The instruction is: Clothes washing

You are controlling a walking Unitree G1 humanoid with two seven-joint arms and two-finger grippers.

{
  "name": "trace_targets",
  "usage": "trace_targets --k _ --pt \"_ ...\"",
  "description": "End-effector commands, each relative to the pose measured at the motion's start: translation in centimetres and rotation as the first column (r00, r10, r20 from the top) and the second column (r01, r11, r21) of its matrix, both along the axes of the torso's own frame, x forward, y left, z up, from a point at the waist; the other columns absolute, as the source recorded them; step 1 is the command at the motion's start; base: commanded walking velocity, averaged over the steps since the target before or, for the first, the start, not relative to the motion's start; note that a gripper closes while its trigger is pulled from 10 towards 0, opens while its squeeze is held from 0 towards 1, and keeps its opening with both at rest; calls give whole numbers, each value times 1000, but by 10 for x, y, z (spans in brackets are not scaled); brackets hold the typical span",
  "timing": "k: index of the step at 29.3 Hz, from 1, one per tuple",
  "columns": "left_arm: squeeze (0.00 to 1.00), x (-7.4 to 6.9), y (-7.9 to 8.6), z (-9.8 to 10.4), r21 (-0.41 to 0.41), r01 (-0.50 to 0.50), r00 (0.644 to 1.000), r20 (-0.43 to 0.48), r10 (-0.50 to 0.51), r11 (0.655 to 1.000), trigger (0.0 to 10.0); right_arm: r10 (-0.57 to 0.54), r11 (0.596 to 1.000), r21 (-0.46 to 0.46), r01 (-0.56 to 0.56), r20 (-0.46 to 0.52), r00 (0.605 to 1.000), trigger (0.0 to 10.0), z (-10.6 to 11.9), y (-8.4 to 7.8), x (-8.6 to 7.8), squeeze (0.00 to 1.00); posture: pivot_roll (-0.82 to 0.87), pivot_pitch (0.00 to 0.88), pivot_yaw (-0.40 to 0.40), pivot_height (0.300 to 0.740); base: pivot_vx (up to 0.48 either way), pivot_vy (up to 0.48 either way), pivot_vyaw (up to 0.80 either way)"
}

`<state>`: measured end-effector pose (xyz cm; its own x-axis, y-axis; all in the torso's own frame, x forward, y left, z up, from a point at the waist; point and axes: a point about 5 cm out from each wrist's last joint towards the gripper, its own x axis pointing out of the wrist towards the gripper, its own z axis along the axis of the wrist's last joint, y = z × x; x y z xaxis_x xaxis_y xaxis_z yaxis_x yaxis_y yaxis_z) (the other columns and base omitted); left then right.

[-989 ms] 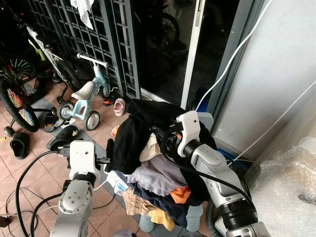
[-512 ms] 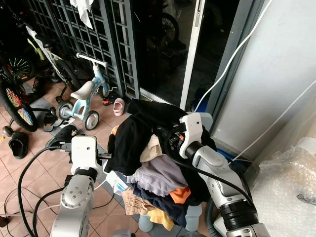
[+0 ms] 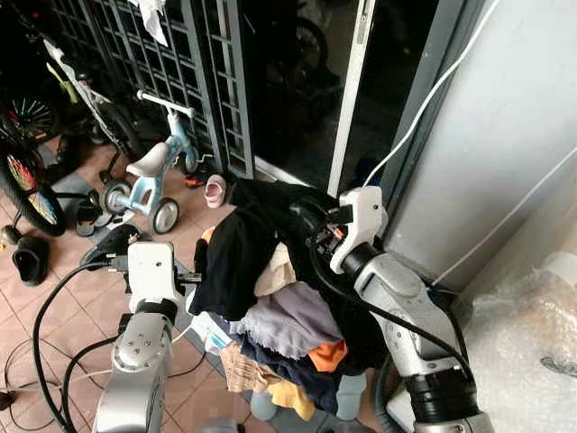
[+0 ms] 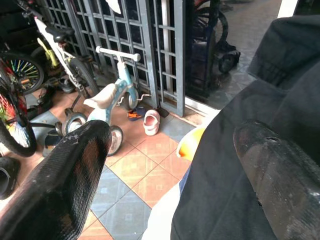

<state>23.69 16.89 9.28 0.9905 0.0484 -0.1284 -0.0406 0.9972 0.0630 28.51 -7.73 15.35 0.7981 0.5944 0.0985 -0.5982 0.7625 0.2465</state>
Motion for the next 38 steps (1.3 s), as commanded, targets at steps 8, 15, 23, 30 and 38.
trace_targets --k 8,15,23,30,38 --pt "0 3 -2 -1 26 20 1000 3 -20 999 10000 77 996 32 -82 130 989 0 37 -7 -16 0 -6 0 16 740 0 0 0" --pt "0 2 -3 -2 31 28 1000 2 -28 999 10000 -41 968 -245 53 52 998 10000 -10 -41 -27 1000 -5 0 10 740 0 0 0" --pt "0 1 -6 -4 24 67 998 -12 -67 997 10000 -26 939 -343 -24 -141 990 10000 -45 -68 -52 1000 -20 0 19 740 0 0 0" --pt "0 3 -10 -4 22 93 996 -10 -93 995 10000 -27 935 -352 -46 -197 980 10000 -59 -67 -49 1000 -16 0 22 740 0 0 0" --pt "0 0 -11 -3 19 103 995 -6 -103 994 10000 22 933 -349 -82 -173 985 10000 -56 -49 -39 1000 -1 0 15 740 0 0 0"
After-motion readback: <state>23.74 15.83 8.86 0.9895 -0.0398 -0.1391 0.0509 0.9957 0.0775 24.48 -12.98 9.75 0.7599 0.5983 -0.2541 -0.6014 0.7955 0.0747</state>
